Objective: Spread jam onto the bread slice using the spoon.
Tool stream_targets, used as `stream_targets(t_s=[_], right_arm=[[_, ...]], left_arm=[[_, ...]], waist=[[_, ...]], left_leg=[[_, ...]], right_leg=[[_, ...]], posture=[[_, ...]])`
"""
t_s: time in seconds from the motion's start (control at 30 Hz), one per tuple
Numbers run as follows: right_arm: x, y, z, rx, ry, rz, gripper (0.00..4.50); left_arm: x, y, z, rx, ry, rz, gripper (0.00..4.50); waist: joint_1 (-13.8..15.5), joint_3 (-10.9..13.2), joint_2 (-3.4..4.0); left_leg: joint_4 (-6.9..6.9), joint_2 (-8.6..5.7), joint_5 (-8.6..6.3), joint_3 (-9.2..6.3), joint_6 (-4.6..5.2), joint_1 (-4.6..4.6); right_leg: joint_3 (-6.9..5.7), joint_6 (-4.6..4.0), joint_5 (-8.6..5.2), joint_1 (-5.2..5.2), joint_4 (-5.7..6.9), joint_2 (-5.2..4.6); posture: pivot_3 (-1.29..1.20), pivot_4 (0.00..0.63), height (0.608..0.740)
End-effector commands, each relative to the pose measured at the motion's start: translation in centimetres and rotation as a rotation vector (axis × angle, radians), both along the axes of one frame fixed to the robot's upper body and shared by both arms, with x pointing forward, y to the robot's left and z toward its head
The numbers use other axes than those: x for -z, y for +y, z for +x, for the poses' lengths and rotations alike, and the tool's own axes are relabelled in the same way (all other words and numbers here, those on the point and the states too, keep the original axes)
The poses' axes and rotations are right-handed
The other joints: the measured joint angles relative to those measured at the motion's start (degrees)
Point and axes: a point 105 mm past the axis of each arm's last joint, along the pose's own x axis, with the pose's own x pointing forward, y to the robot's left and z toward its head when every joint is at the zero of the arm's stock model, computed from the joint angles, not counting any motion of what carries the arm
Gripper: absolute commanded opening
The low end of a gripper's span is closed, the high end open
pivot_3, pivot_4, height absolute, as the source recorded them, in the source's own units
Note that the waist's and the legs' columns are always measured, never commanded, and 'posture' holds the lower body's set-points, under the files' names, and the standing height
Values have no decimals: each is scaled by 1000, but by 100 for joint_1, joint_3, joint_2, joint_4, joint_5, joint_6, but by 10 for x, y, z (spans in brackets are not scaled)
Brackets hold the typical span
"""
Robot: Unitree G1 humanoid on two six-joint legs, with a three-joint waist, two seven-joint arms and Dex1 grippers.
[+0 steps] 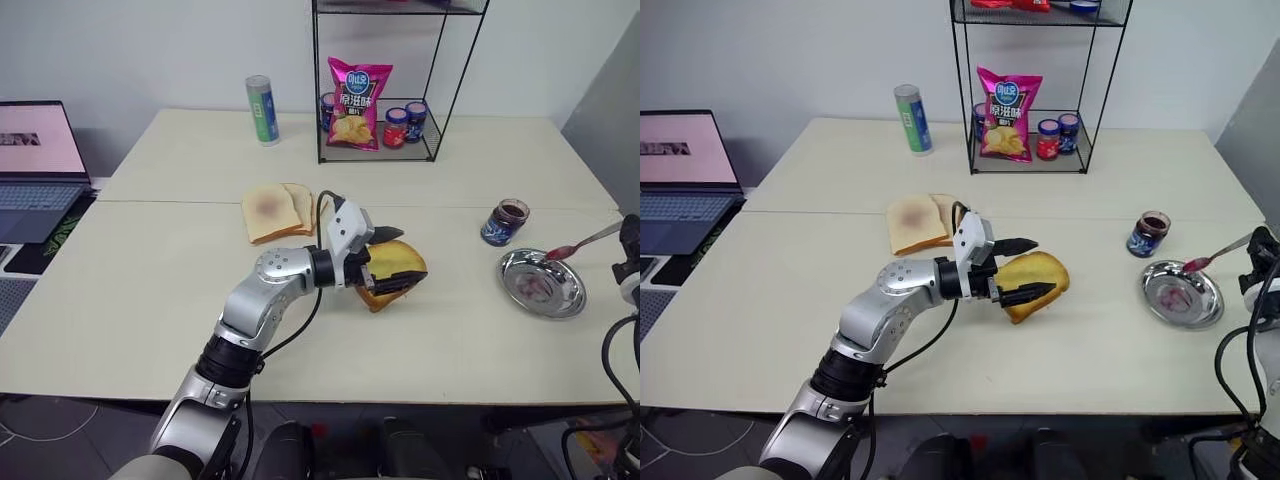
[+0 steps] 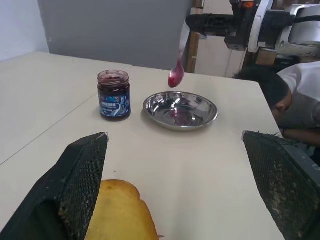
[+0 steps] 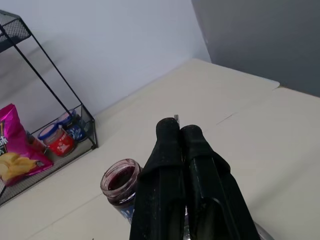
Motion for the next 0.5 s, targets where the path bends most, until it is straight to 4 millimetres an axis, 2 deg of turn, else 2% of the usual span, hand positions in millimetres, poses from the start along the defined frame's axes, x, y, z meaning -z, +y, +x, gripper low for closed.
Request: stream_targets(t_s=[0.03, 0.2, 0.5], right_arm=[[-50, 7, 5, -5, -118, -87, 72], [-72, 20, 26, -58, -142, -143, 72], [-67, 35, 71, -121, -107, -232, 72]], left_arm=[[-21, 4, 3, -11, -53, -47, 4500], [-33, 6, 2, 4, -24, -94, 4500], [-36, 7, 1, -23, -20, -112, 4500]], waist=[[1, 1, 1], [15, 1, 0], [18, 1, 1]], left_leg=[[0, 0, 0, 0, 0, 0], [-3, 1, 0, -6, 0, -5], [-8, 0, -3, -8, 6, -32]], right_leg=[[-1, 1, 1, 0, 0, 0], [-7, 1, 0, 0, -8, 2], [-10, 14, 10, -4, -50, 2]], posture=[[0, 150, 740], [0, 150, 740], [0, 150, 740]])
